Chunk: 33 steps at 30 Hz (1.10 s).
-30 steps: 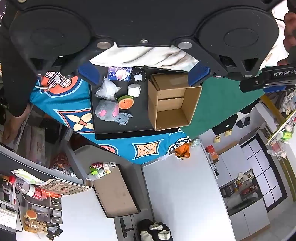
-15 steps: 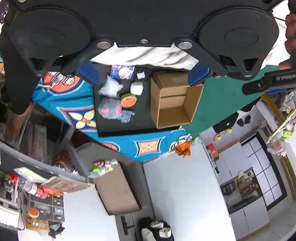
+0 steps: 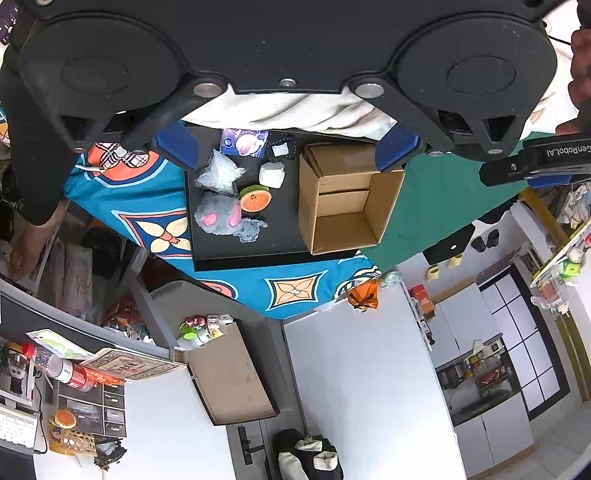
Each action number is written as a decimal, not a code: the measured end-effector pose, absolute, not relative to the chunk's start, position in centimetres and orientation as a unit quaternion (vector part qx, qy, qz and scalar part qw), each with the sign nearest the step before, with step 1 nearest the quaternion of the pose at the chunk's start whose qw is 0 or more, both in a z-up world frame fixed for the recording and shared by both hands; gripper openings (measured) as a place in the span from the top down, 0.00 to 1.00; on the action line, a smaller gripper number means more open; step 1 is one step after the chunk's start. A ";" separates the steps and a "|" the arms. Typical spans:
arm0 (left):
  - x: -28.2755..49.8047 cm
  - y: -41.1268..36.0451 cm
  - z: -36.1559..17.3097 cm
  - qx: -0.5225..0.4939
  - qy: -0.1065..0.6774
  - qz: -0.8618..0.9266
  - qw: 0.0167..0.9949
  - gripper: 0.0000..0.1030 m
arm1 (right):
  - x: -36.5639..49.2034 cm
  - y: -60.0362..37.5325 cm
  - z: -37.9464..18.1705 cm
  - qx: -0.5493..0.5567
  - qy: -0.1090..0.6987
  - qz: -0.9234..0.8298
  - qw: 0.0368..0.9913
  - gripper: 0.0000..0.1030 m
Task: Organize soft objects
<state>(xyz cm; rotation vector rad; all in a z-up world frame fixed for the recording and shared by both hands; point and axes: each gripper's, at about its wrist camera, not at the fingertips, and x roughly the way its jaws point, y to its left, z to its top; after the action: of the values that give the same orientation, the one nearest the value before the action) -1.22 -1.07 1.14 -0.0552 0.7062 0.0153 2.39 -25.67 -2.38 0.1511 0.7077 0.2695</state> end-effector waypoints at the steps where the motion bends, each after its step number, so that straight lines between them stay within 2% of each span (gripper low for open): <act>1: -1.3 -1.1 1.1 -0.026 0.345 0.007 0.938 0.05 | 2.4 -25.7 -2.4 0.074 0.346 0.130 0.926 0.00; 33: -1.1 -1.0 0.1 -0.025 0.353 0.000 0.935 0.05 | 3.0 -25.4 -2.9 0.067 0.352 0.124 0.925 0.00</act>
<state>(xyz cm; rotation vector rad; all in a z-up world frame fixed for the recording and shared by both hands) -1.08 -0.96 0.07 -0.0509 0.7219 0.0001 2.99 -25.39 -2.90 0.1379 0.7227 0.2547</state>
